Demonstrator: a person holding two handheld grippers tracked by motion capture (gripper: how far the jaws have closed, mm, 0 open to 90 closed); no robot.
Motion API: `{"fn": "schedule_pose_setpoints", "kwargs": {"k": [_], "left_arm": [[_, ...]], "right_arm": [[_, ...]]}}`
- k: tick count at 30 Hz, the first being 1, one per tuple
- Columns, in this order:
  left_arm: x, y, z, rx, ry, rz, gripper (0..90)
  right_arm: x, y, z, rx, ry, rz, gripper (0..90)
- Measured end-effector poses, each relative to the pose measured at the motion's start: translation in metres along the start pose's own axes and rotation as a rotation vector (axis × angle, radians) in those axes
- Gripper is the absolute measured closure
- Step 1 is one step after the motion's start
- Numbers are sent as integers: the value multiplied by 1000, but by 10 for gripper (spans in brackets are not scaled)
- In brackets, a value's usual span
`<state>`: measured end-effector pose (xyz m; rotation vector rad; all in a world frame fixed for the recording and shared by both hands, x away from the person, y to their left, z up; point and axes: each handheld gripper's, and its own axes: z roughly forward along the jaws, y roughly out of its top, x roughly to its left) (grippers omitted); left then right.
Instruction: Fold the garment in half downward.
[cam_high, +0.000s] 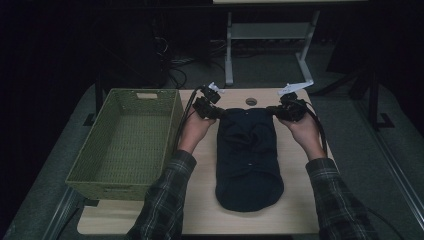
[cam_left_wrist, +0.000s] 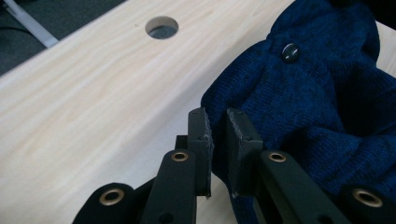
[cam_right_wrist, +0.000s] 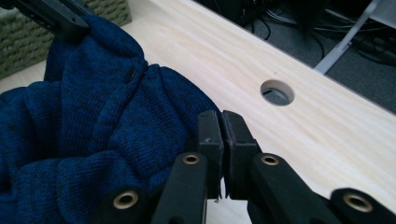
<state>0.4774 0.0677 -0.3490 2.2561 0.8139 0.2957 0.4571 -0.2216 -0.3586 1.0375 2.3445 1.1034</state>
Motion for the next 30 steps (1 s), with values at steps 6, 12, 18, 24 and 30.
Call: {"fn": "schedule_pose_setpoints", "kwargs": {"k": [6, 12, 18, 24, 30], "left_arm": [[-3, 15, -14, -36, 56, 44, 810], [-15, -1, -18, -57, 27, 57, 805], [-33, -17, -29, -86, 14, 96, 802], [-42, -22, -35, -112, 18, 116, 801], [-38, -2, -48, -139, 39, 127, 801]], "right_arm": [[0, 19, -14, -59, -56, -27, 869], [11, 6, -17, -80, -34, -44, 868], [25, -12, -29, -107, -14, -73, 866], [32, -22, -37, -127, -12, -76, 866], [31, -5, -49, -160, -41, -97, 866]]}}
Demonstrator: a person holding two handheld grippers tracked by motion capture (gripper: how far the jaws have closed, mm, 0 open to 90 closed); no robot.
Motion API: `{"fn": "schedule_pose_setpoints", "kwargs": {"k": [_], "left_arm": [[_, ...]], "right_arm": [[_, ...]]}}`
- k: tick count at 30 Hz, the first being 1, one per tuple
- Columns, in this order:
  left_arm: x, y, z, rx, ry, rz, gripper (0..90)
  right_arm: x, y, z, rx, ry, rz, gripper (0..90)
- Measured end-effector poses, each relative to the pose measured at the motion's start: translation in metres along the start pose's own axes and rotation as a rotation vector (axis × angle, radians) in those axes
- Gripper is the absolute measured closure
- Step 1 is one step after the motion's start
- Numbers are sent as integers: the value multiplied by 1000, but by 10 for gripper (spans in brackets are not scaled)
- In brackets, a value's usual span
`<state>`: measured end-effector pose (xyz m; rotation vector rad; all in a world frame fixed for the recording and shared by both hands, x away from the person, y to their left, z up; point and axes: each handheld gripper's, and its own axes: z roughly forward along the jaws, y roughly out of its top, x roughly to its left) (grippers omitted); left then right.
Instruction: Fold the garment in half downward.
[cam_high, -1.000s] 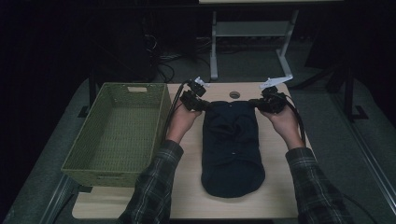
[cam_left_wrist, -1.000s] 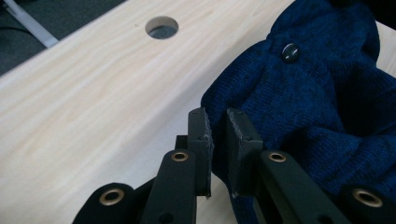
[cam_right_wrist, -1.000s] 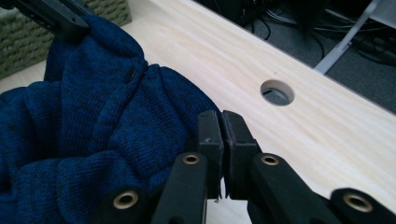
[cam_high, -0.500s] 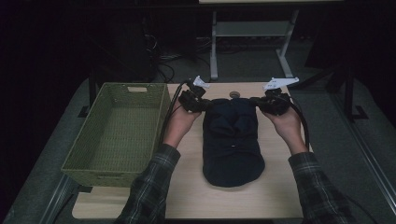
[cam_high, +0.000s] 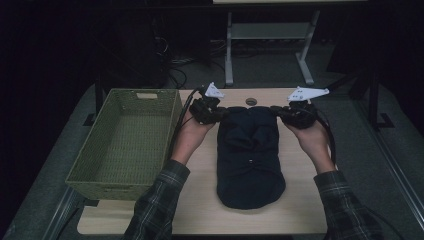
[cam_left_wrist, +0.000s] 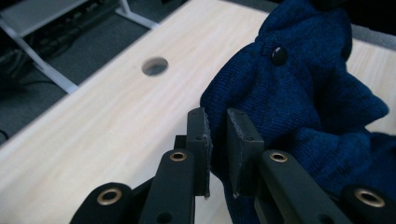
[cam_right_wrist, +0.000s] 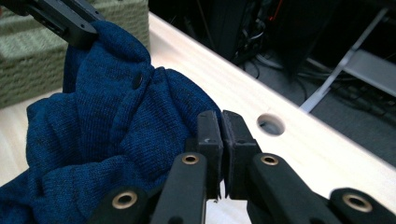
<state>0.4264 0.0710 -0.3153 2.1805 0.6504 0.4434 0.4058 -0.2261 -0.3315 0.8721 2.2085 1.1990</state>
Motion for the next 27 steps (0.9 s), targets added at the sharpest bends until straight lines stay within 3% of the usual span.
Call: {"fn": "schedule_pose_setpoints", "kwargs": {"k": [5, 11, 14, 27], "left_arm": [[-7, 0, -8, -23, -12, 11, 797], [-23, -23, -14, -37, -69, 8, 786], [-31, -34, -16, -32, -74, 24, 782], [-53, -70, -20, -30, -162, -13, 758]], "right_arm": [[2, 7, -9, -21, -4, -4, 864], [16, -15, -14, -17, 29, -8, 853], [25, -27, -16, -13, 47, -7, 850], [51, -61, -29, -16, 112, 10, 830]]}}
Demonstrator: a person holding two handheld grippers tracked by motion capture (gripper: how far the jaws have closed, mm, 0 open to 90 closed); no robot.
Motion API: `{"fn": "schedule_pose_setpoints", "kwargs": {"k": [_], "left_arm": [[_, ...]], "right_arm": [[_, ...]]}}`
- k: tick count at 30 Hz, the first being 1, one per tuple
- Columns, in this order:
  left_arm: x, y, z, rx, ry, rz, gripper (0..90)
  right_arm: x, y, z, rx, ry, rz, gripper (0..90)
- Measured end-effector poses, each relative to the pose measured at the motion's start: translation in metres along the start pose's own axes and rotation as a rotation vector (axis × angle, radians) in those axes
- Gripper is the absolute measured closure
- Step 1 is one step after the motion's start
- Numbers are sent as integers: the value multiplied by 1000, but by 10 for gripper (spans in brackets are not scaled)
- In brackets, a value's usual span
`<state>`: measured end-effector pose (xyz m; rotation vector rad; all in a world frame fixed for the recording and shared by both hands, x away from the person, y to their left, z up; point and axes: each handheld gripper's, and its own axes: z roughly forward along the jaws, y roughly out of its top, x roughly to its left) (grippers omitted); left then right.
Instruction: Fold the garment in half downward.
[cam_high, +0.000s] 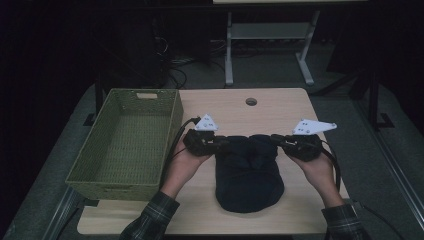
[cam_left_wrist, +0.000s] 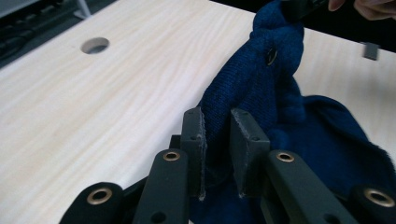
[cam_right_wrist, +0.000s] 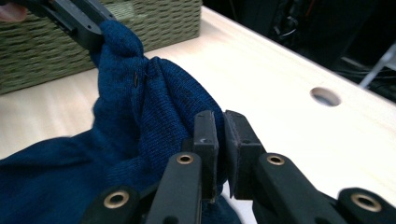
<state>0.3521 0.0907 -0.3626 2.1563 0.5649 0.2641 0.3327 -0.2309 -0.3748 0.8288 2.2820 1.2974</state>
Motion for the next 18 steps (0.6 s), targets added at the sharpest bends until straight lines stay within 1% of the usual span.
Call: {"fn": "schedule_pose_setpoints", "kwargs": {"k": [1, 2, 4, 5, 8, 11, 12, 14, 18], "left_arm": [[-1, -2, 1, 1, -9, -6, 757], [-2, -4, 1, 10, -16, -8, 757], [-3, -8, 2, 27, -39, -19, 757], [-4, -10, 2, 23, -50, -33, 757], [-8, -17, 3, 27, -85, -53, 758], [-14, -22, 2, 39, -113, -56, 756], [-16, -23, 2, 41, -116, -52, 755], [-21, -26, 1, 55, -137, -55, 751], [-27, -34, 2, 77, -165, -55, 748]], "right_arm": [[1, -3, 0, 3, 10, 1, 830], [3, -5, 0, 11, 23, 12, 829], [6, -11, -1, 18, 36, 12, 829], [7, -13, -1, 23, 47, 16, 828], [10, -19, -3, 37, 68, 22, 826], [13, -25, -6, 48, 86, 22, 822], [14, -27, -7, 55, 92, 25, 821], [16, -30, -9, 55, 102, 27, 818], [21, -38, -14, 64, 123, 31, 809]]}}
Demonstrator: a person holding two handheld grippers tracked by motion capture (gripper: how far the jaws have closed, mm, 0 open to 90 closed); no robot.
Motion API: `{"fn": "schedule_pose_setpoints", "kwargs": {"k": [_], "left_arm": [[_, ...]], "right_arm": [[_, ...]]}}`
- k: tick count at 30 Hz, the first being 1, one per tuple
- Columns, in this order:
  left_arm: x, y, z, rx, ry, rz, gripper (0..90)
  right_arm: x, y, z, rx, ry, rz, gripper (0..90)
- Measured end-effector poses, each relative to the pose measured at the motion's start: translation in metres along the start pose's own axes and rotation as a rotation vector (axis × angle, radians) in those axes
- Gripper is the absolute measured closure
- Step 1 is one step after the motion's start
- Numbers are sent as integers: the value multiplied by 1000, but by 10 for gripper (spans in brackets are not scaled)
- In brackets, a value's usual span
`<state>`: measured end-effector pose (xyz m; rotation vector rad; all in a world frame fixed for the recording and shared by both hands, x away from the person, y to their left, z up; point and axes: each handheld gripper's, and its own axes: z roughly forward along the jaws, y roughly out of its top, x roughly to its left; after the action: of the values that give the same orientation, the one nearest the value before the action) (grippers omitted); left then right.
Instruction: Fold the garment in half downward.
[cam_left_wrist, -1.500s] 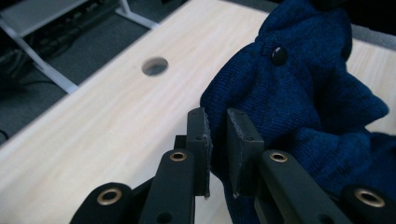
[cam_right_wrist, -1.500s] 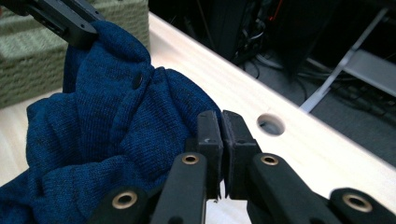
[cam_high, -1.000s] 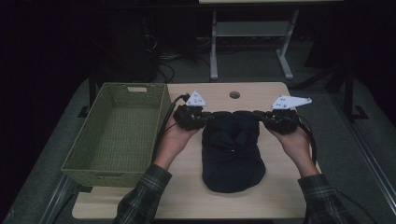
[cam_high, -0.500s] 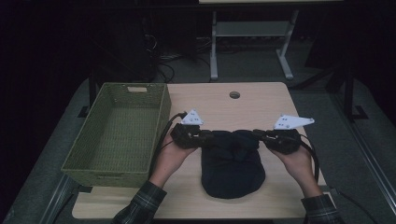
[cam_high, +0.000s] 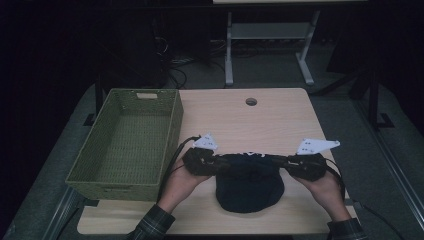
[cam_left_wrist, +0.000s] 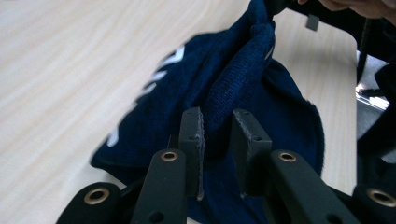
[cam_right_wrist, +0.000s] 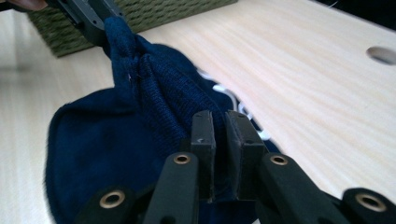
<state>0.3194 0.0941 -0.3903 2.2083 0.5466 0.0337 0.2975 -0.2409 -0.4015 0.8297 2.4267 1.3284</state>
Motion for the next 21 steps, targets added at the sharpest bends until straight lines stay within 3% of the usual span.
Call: {"fn": "schedule_pose_setpoints", "kwargs": {"k": [4, 9, 15, 21], "left_arm": [[-5, -9, 3, 22, -37, -25, 745], [-13, -19, 11, 56, -66, -29, 744], [-17, -27, 14, 79, -78, -32, 746], [-22, -38, 23, 142, -89, -38, 753]], "right_arm": [[8, -9, -2, 8, 20, 6, 807], [17, -23, -2, 36, 39, 8, 798], [28, -36, -3, 63, 61, 6, 778], [37, -50, 2, 104, 104, 15, 764]]}}
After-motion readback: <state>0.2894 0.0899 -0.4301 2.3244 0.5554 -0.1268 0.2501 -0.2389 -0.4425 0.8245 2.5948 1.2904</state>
